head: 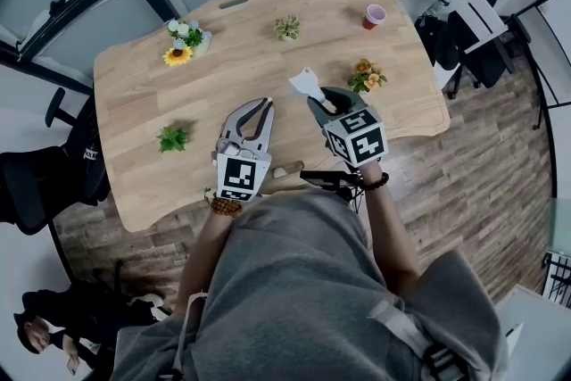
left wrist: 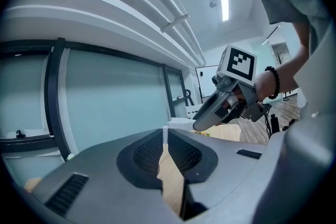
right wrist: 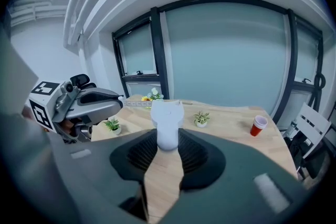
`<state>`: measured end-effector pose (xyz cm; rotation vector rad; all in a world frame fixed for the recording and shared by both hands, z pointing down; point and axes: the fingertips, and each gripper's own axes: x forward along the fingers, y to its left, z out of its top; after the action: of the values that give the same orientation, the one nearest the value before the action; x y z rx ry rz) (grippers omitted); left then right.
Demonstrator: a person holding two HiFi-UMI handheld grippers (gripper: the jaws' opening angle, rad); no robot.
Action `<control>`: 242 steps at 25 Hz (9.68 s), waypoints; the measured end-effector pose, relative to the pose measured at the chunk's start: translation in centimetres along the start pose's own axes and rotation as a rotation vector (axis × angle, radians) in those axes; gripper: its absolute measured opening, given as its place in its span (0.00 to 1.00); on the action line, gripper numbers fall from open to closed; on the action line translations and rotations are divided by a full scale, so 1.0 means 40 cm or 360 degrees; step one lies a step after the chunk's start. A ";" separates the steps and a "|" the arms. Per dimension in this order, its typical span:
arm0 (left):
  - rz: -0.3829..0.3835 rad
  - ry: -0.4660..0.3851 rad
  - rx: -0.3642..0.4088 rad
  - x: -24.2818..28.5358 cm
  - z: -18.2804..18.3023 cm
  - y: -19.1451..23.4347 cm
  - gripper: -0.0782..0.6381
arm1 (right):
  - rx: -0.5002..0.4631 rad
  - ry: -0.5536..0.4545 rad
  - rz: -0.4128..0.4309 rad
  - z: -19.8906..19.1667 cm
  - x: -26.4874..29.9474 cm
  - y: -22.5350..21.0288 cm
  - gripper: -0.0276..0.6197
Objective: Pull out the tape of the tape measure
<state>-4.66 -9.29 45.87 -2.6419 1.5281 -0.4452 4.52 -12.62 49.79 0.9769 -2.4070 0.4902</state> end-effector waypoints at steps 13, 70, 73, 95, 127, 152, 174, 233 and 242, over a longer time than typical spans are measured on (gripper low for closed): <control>0.0012 -0.0002 -0.0073 0.001 0.001 0.012 0.16 | 0.0042 0.0003 -0.0073 -0.007 -0.003 -0.068 0.24; 0.0193 0.0096 -0.0131 -0.054 -0.073 0.116 0.16 | 0.0153 0.0015 -0.0231 -0.054 -0.002 -0.172 0.24; 0.0213 0.0105 -0.0156 -0.064 -0.088 0.139 0.16 | 0.0144 0.0023 -0.0226 -0.058 -0.007 -0.177 0.24; 0.0278 0.0166 -0.0200 -0.100 -0.134 0.172 0.16 | 0.0163 0.0044 -0.0292 -0.080 -0.007 -0.194 0.24; 0.0344 0.0211 -0.0219 -0.146 -0.174 0.193 0.16 | 0.0163 0.0044 -0.0359 -0.099 -0.001 -0.216 0.24; 0.0453 0.0251 -0.0239 -0.189 -0.196 0.247 0.15 | 0.0184 0.0042 -0.0437 -0.105 -0.009 -0.257 0.24; 0.0402 0.0287 -0.0330 -0.164 -0.220 0.215 0.16 | 0.0256 0.0017 -0.0353 -0.109 -0.005 -0.240 0.24; 0.0355 0.0578 -0.0546 -0.095 -0.481 0.224 0.16 | 0.0171 0.0221 -0.0111 -0.158 0.252 -0.187 0.24; 0.0286 0.0666 -0.0577 -0.055 -0.560 0.220 0.16 | 0.0144 0.0262 -0.0128 -0.207 0.325 -0.193 0.24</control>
<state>-19.26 -9.79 65.13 -2.7519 2.1300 -0.8186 4.54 -20.82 64.95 1.0255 -2.2071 0.6298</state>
